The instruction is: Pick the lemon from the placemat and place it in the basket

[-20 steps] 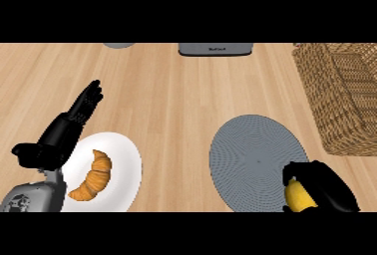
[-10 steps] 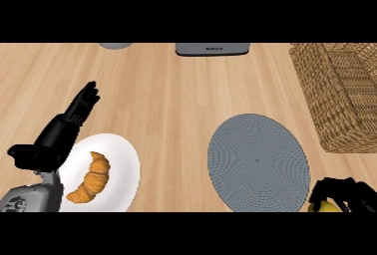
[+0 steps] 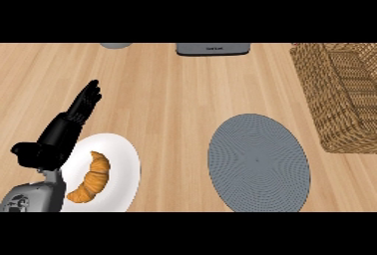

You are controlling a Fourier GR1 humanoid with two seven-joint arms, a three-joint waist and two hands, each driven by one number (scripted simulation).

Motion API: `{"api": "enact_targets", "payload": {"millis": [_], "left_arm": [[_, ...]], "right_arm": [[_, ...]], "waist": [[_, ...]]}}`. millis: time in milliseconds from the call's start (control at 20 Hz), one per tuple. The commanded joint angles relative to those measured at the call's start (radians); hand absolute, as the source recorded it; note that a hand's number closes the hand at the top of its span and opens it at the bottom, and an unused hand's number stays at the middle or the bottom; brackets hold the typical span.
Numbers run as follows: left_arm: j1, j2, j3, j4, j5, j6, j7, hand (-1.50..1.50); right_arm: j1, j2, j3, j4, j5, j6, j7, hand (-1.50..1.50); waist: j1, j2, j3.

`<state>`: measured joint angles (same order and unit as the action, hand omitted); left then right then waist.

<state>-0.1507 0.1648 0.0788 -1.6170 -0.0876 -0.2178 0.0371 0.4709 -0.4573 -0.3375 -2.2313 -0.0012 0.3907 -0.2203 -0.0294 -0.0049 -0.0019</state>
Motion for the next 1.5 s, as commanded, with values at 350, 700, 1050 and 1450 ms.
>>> {"api": "enact_targets", "payload": {"millis": [350,700,1050,1450], "left_arm": [[-0.052,-0.008,-0.004,0.08,-0.012,-0.007,-0.049,0.0],[-0.009,-0.005,-0.019,-0.033,0.007,-0.03,0.028,0.0],[-0.017,-0.024,-0.034,0.04,-0.021,-0.02,-0.04,0.0],[-0.017,-0.028,-0.026,0.001,-0.008,-0.018,-0.001,0.0]], "right_arm": [[-0.271,-0.159,-0.232,0.04,-0.183,-0.026,0.386,1.5],[-0.567,-0.224,-0.125,0.141,-0.092,-0.179,0.631,1.5],[-0.848,-0.253,-0.099,0.498,-0.013,-0.269,0.613,1.5],[-0.963,-0.256,-0.042,0.855,0.144,-0.328,0.4,1.5]], "waist": [[0.032,0.007,0.001],[0.046,0.006,0.001],[0.047,0.008,0.001],[0.04,0.007,0.002]]}}
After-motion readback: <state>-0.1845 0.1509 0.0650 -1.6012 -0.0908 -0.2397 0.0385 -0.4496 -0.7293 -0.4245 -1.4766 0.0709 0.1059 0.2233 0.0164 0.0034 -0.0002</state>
